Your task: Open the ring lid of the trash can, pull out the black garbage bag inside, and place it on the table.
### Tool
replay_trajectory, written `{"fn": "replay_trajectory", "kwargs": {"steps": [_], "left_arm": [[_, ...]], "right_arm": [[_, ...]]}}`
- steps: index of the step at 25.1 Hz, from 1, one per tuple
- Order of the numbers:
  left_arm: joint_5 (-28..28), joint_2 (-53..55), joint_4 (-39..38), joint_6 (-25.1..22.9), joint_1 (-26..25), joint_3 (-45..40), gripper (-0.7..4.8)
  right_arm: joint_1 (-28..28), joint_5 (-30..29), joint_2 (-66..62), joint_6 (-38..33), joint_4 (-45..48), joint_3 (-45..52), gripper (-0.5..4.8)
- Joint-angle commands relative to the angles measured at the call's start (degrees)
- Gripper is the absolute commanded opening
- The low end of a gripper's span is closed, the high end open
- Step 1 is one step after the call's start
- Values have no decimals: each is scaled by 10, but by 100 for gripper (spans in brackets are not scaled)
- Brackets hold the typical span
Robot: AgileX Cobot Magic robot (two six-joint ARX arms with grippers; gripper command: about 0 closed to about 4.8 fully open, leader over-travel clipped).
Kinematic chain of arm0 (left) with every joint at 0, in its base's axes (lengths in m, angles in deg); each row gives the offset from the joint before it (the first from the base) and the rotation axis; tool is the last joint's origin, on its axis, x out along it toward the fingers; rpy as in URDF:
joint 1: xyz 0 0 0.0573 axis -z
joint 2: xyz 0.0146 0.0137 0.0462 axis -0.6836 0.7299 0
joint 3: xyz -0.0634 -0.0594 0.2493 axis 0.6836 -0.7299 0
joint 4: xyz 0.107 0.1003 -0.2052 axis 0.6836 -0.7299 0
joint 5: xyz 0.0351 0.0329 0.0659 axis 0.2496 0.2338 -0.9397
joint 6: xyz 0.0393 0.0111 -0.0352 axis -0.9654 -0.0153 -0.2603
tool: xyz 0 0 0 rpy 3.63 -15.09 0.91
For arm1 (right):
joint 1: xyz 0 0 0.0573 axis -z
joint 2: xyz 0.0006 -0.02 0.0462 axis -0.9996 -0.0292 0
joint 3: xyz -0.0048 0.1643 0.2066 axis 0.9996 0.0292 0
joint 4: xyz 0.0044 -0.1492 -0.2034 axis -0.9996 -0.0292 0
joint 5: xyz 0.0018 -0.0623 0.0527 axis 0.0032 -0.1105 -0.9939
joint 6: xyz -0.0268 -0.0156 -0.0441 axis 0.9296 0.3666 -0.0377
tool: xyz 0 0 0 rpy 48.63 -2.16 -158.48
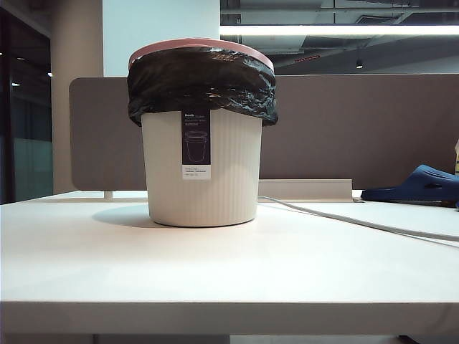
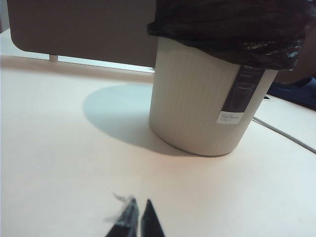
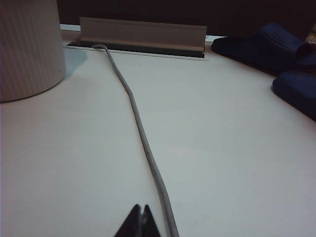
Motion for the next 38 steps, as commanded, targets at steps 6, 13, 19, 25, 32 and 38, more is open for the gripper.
{"fn": "replay_trajectory", "kwargs": {"steps": [6,13,19,25,32,38], "left_arm": [[3,0,5,3,0,1,20],[19,0,-15,-5,0,1,16],[120,0,35,39,0,1,17],[123,0,129,178,0,2,17],[172,0,167,310,0,5,20],[217,0,163,323,0,49,20]], "right_arm": [[-1,-2,0,-1,11,1,-1],[-1,-73,0,-118,28,1,-1],[-1,-148,0,-297,101,1,-1],[-2,-212,0,-384,183,-1,-2],[-2,-247,0,-419,186,-41,-2],[-2,-248,-1,-440,186,-104,-2]]}}
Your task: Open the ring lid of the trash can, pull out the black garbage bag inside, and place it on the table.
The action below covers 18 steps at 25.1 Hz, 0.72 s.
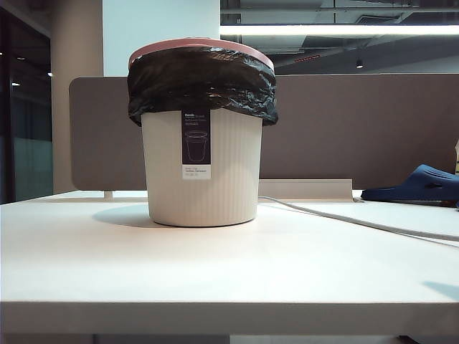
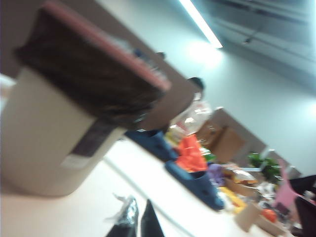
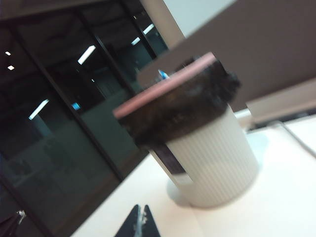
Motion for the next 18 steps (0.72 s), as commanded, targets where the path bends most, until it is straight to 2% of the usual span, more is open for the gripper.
{"fn": "replay_trajectory", "kwargs": {"steps": [1,6,9,13,15,18], "left_arm": [[39,0,-2,-20,0,42,19],[61,12,-148,-135,0,145,18],[61,45,-213,-180,0,226,18],[79,123,-241,-198,0,334,21],[93,170,-249,-247,0,383,21],[108,250,-252,-278,0,445,22]], "right_arm": [[0,-3,-1,-9,10,-39,-2],[0,5,-9,-10,9,-93,-2],[0,-3,-49,-28,4,-141,-2],[0,-62,-157,-28,-18,-231,-2],[0,-81,-216,-29,-19,-271,-2],[-8,-80,-296,-35,-15,-318,-2]]}}
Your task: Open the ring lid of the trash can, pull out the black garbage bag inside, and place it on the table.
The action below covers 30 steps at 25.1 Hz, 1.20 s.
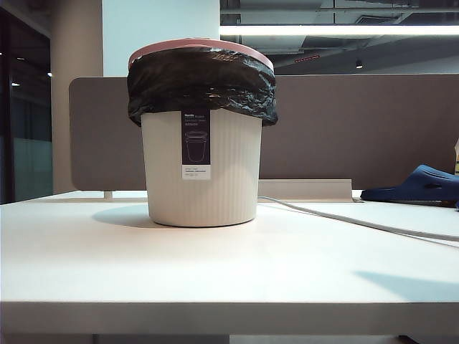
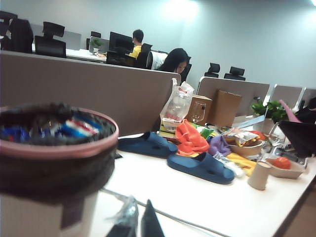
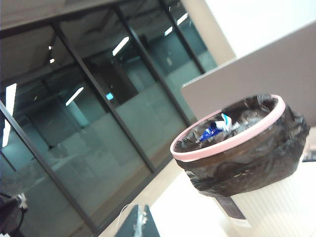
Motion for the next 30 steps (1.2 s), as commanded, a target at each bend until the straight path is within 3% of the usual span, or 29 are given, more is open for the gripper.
{"fn": "replay_trajectory", "kwargs": {"steps": [1,4,7,10,12,16,19,21,26,30], "left_arm": [[15,74,-7,-30,0,58,26],[46,157,-9,-30,0,107,26],[50,231,-8,-54,0,129,33],[47,270,-12,-88,0,128,92],[47,301,-14,-94,0,128,94],[31,345,-13,-107,1,128,94],[21,377,-14,-119,1,128,94],[21,395,-13,-120,2,128,94],[21,426,-5,-120,4,128,94],[21,436,7,-119,4,128,94]], "right_arm": [[-26,-1,-76,-6,24,-46,-2],[-95,17,-156,-6,72,-80,-2],[-201,99,-252,24,94,-125,-2],[-249,151,-315,41,109,-154,-1],[-276,172,-375,36,127,-179,-1],[-294,192,-486,-56,159,-222,-1],[-294,188,-565,-187,238,-227,8],[-294,173,-602,-248,283,-227,79],[-300,160,-650,-305,356,-227,97],[-301,180,-662,-311,366,-231,171]]}}
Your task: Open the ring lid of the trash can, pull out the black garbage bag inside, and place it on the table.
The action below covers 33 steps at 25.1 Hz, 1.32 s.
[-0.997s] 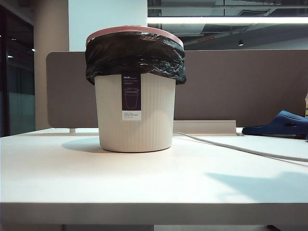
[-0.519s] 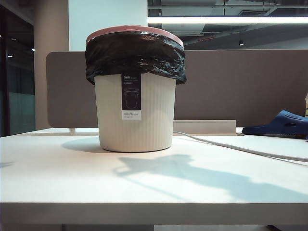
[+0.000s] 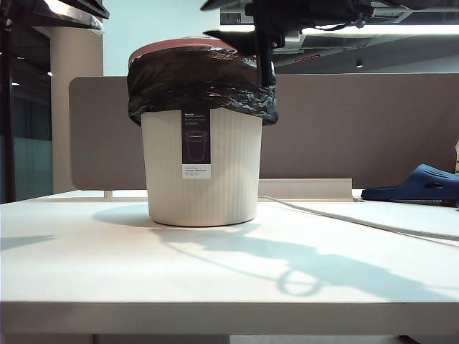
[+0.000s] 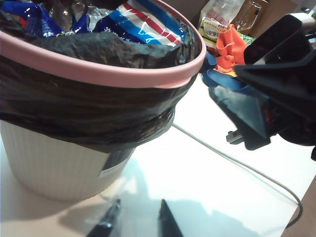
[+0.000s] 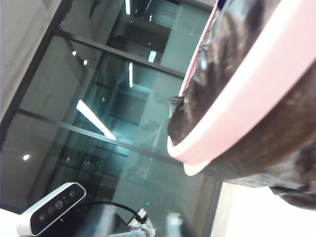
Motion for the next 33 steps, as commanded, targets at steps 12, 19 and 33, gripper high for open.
{"fn": "replay_trajectory", "kwargs": {"steps": [12,19,33], "left_arm": [[2,12,50,-2,11,2,94],[2,16,51,-2,11,2,94],[1,23,50,-2,11,1,93]], "right_arm": [[-18,29,-36,-32,12,-46,181],[-41,45,-37,-29,-36,-46,224],[-35,75,-37,-13,-29,-72,234]]}}
